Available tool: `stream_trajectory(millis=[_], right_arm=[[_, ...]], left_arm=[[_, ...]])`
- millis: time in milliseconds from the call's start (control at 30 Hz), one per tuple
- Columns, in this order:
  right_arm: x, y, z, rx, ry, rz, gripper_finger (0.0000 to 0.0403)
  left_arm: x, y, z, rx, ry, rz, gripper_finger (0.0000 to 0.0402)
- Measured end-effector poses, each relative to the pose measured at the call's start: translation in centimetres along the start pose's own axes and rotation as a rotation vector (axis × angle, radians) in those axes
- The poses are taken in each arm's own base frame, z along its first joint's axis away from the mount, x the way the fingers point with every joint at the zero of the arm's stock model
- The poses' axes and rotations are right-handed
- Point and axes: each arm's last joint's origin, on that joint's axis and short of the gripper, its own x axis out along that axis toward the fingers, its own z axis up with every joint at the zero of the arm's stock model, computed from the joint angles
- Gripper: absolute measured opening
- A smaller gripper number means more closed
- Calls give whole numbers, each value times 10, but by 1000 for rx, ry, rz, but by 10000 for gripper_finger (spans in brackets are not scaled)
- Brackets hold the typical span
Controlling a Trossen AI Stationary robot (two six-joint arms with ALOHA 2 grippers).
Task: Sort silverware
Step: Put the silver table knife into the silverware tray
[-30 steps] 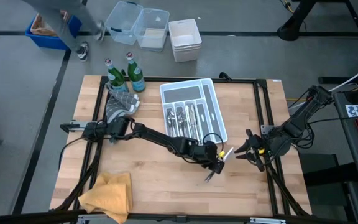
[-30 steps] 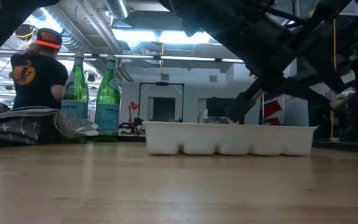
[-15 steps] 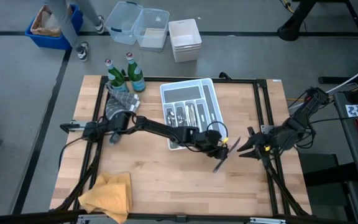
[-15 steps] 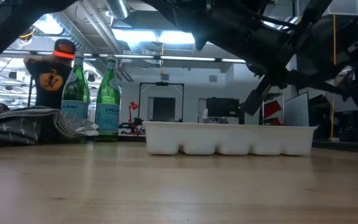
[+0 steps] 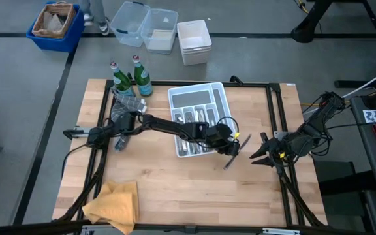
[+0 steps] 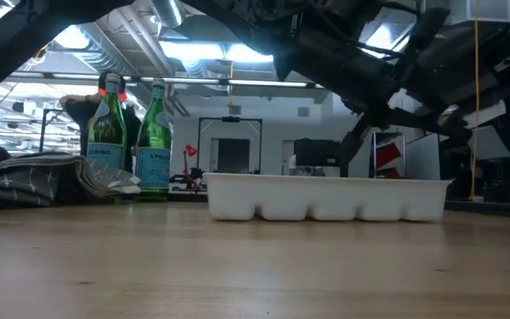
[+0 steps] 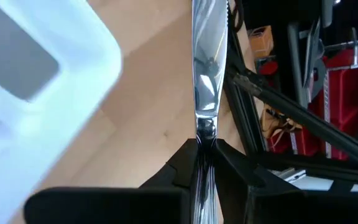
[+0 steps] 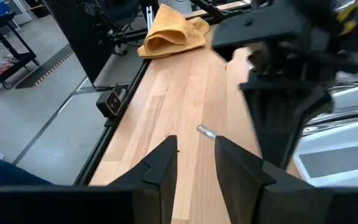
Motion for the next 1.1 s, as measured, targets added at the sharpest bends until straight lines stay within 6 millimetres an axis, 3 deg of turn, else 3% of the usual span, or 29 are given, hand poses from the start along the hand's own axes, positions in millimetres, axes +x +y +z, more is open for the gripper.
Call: stream_trajectory(millis=[167,300,533,733,1100], right_arm=[[0,0,0,0,1,0,111],[0,0,-1,-3,6,-3,111],[0,-1,-1,-7,12,-7,111],[0,-1,-2,-11,20,-12,111],[0,-2,-3,-33,28,-18,111]], left_arm=[[-26,-4,14,47,-7,126,33],[-58,-12,22,97,-54,275,33],[-95,-2,18,57,-94,624,33],[-97,11,18,-31,-186,765,33],[-85,48,15,-330,-360,787,33]])
